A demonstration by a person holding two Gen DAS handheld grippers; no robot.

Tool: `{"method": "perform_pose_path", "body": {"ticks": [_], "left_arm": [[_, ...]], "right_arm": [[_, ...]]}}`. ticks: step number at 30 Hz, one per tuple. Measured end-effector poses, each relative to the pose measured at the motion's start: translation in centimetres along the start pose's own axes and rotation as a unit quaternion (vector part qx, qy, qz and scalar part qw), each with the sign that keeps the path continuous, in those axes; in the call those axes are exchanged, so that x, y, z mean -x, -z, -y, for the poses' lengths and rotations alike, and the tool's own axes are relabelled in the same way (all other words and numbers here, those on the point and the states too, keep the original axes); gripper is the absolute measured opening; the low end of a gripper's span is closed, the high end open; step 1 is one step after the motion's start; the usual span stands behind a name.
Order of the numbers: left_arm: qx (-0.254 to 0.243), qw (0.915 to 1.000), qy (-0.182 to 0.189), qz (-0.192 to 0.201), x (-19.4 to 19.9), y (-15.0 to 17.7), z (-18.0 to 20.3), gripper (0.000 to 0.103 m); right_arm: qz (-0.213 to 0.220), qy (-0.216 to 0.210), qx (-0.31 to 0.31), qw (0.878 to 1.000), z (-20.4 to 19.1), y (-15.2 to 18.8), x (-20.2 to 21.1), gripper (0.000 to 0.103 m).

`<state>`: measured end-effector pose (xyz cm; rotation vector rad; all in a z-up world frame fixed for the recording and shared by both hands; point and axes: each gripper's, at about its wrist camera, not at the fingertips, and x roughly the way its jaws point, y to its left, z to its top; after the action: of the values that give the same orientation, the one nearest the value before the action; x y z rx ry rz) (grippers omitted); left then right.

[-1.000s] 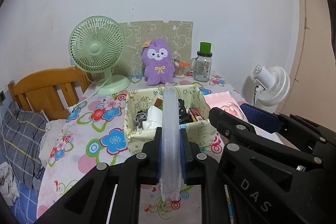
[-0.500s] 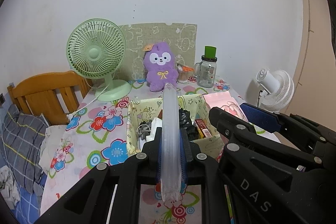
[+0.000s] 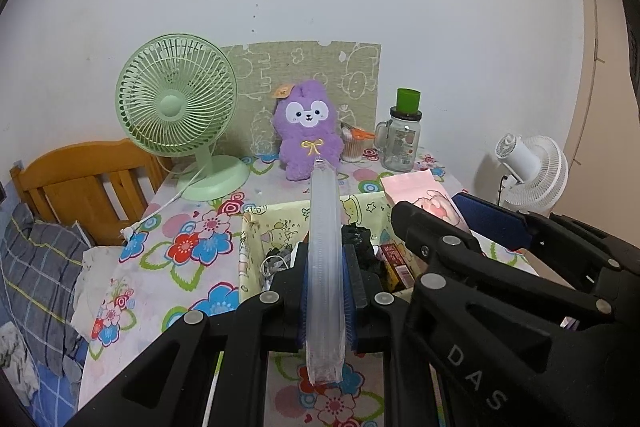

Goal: Organize soft objects
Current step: 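Lift the pink card and clear pack with both tools over the fabric box, then open the right tool to drop the pink card while the left tool releases the clear pack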

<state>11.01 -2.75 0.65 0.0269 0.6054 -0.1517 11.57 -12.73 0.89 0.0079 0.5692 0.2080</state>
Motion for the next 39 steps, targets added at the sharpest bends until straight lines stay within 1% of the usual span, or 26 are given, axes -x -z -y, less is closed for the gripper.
{"method": "perform_pose_path", "body": {"ticks": [16,21,24,27,31,33,35,36,38,39], "left_arm": [[-0.001,0.9997,-0.004,-0.023,-4.4,-1.5,-0.4,0.012],[0.009,0.9992,-0.007,-0.039,-6.6,-1.6,-0.7,0.013],[0.015,0.9985,-0.007,-0.052,-8.1,-1.5,-1.0,0.013],[0.021,0.9983,-0.014,-0.053,-9.0,-1.4,-1.4,0.014],[0.026,0.9977,-0.019,-0.06,-10.1,-1.3,-1.7,0.021],[0.026,0.9973,-0.024,-0.063,-10.7,-1.2,-1.8,0.027],[0.026,0.997,-0.03,-0.066,-11.1,-1.2,-2.0,0.036],[0.026,0.9969,-0.032,-0.067,-11.2,-1.1,-2.1,0.039],[0.027,0.9966,-0.036,-0.069,-11.5,-1.0,-2.3,0.051],[0.027,0.9964,-0.037,-0.071,-11.6,-0.9,-2.3,0.054]], "right_arm": [[-0.021,0.003,-0.003,1.0,1.1,-1.6,-4.7,0.043],[-0.034,-0.004,-0.011,0.999,1.8,-1.8,-6.5,0.043],[-0.042,0.001,-0.013,0.999,2.2,-1.9,-7.7,0.043],[-0.049,0.004,-0.015,0.999,2.6,-2.0,-8.7,0.043],[-0.055,0.007,-0.018,0.998,3.0,-2.0,-9.8,0.043],[-0.059,0.009,-0.019,0.998,3.0,-2.0,-10.3,0.043],[-0.062,0.009,-0.019,0.998,3.0,-2.0,-10.7,0.043],[-0.064,0.009,-0.018,0.998,3.1,-2.0,-11.0,0.043],[-0.068,0.008,-0.017,0.998,3.0,-1.9,-11.4,0.043],[-0.069,0.007,-0.017,0.997,3.0,-1.9,-11.6,0.043]]}}
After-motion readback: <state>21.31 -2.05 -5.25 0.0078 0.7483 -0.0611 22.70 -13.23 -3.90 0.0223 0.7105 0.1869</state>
